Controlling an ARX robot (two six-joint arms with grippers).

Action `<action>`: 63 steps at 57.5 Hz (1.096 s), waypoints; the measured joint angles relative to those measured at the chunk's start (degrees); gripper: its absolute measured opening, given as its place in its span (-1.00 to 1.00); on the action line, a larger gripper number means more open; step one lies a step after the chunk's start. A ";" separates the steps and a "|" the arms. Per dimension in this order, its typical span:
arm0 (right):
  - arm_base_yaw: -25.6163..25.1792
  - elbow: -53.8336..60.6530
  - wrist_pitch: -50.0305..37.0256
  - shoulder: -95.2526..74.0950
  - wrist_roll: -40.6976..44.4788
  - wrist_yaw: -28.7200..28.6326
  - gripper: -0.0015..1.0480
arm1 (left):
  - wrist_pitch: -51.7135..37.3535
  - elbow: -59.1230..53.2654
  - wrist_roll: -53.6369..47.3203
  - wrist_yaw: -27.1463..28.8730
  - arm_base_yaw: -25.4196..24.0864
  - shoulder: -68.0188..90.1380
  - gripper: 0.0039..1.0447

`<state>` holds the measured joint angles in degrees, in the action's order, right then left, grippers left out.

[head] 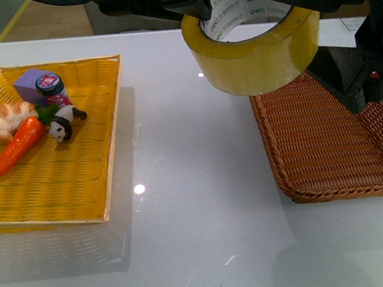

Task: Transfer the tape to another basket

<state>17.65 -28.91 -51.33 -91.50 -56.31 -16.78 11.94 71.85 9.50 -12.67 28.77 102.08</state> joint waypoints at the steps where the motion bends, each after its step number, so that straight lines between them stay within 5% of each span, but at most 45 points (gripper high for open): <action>1: 0.02 -0.11 0.00 0.00 -0.02 0.00 0.34 | 0.04 0.00 0.00 -0.02 0.00 0.00 -0.73; 10: 0.15 -0.55 0.31 0.02 -0.17 0.22 -0.08 | 0.09 0.00 0.26 -0.24 0.00 -0.33 -0.73; 19: 0.22 -0.83 0.44 0.07 -0.46 0.20 -0.12 | 0.09 0.00 0.46 -0.09 -0.02 -0.55 -0.73; 48: -2.91 -0.81 2.49 0.61 -0.61 0.11 -0.12 | 0.09 0.15 0.96 -1.55 -0.04 -1.86 0.82; 63: -10.25 -0.57 7.23 2.69 4.33 0.00 -0.12 | 0.09 0.15 1.14 -1.55 -0.04 -1.86 0.83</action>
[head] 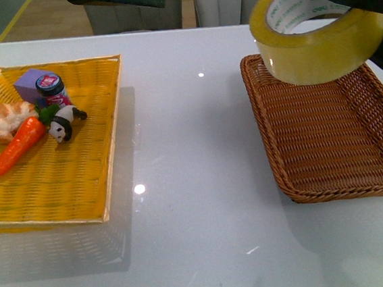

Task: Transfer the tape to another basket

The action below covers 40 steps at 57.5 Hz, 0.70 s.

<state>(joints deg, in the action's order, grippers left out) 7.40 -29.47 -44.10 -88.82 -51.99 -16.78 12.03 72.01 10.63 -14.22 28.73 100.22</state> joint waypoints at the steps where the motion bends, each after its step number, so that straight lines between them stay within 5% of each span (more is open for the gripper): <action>1: -0.28 0.00 0.33 0.04 0.22 0.04 -0.12 | 0.00 0.00 0.00 -0.02 0.00 0.00 0.83; 22: -8.31 -3.10 8.94 -6.60 11.52 5.01 -0.12 | 0.00 0.00 0.00 -0.04 0.00 0.00 0.83; 40: -7.50 -14.53 16.50 -20.15 12.81 8.63 -0.12 | 0.00 0.00 0.02 -0.15 0.00 0.00 0.83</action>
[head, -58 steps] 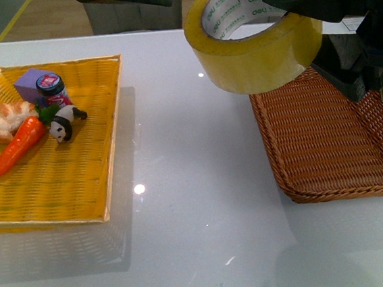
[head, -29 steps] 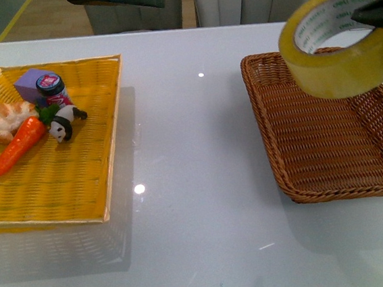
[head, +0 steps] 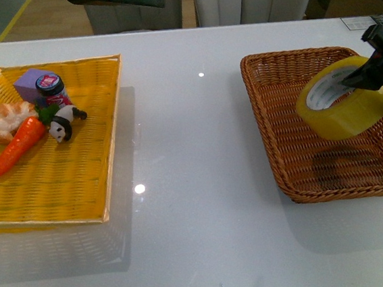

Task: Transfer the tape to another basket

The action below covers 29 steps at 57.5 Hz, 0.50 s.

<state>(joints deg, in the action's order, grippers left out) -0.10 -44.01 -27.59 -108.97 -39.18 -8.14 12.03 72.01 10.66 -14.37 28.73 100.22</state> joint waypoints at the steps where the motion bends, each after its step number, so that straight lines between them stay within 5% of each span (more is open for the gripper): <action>1: 0.39 -0.85 0.44 -0.96 0.00 0.02 -0.12 | 0.00 0.00 0.00 0.00 0.00 0.00 0.83; 6: 1.55 -3.19 1.68 -3.30 0.13 0.87 -0.11 | 0.00 0.00 0.00 -0.02 0.00 0.00 0.83; 24: 1.07 -3.89 1.57 -4.07 0.44 3.69 0.84 | 0.00 0.00 0.00 -0.04 0.00 0.00 0.83; 29: 0.15 -2.36 1.38 -2.71 0.96 5.68 0.82 | 0.00 0.00 0.00 -0.02 0.00 0.00 0.83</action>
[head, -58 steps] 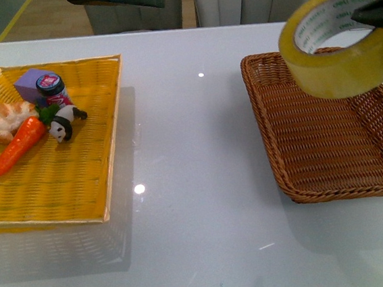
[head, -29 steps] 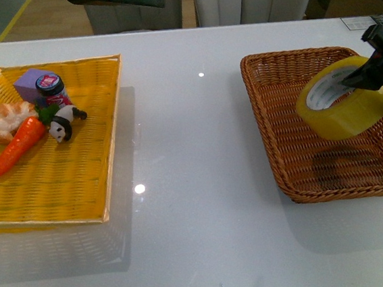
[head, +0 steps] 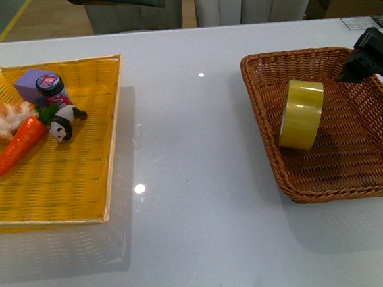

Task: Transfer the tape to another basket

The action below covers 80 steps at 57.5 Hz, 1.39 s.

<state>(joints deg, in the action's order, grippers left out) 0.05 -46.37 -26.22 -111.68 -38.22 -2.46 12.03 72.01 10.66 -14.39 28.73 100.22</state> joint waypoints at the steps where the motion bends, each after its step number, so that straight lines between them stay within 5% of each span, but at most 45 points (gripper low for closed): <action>1: -0.20 0.37 -0.07 0.57 0.39 0.46 0.82 | 0.00 0.00 0.00 0.00 0.00 0.00 0.83; 27: -1.57 15.78 1.77 38.36 12.00 9.31 0.82 | 0.00 0.00 0.02 -0.02 0.00 0.00 0.83; 32: -1.03 21.18 -7.65 45.77 21.49 4.22 0.59 | 0.00 0.00 0.02 0.00 0.00 -0.02 0.83; 38: -0.04 26.69 -9.03 56.19 32.00 2.12 0.22 | 0.00 0.07 0.02 -0.02 0.00 -0.02 0.83; 52: -0.09 34.77 -9.33 63.63 36.96 2.43 -0.58 | -0.63 -0.09 -0.13 1.27 0.09 -0.15 0.83; 56: -0.11 36.33 -9.07 65.85 37.24 2.51 -0.81 | -17.55 -6.40 -3.45 17.03 0.98 -1.49 0.64; 58: -0.11 37.03 -8.79 67.10 37.48 2.43 -0.95 | -32.98 -13.90 -6.16 27.17 0.79 -3.80 0.47; 61: -0.07 37.94 -8.26 68.43 37.77 2.40 -0.97 | -45.07 -21.44 -7.72 36.00 -0.37 -6.88 0.30; 68: -0.11 40.15 -6.64 71.95 37.86 2.64 -0.96 | -60.96 -34.84 -9.22 37.55 -5.40 -15.02 -0.11; 80: -0.07 42.45 -3.06 78.03 37.88 2.43 -0.96 | -63.91 -49.40 -9.79 31.32 -11.43 -24.90 -0.83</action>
<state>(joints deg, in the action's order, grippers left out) -0.01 -3.92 -29.28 -33.65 -0.34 -0.03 -51.88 22.61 0.86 16.93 17.30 75.33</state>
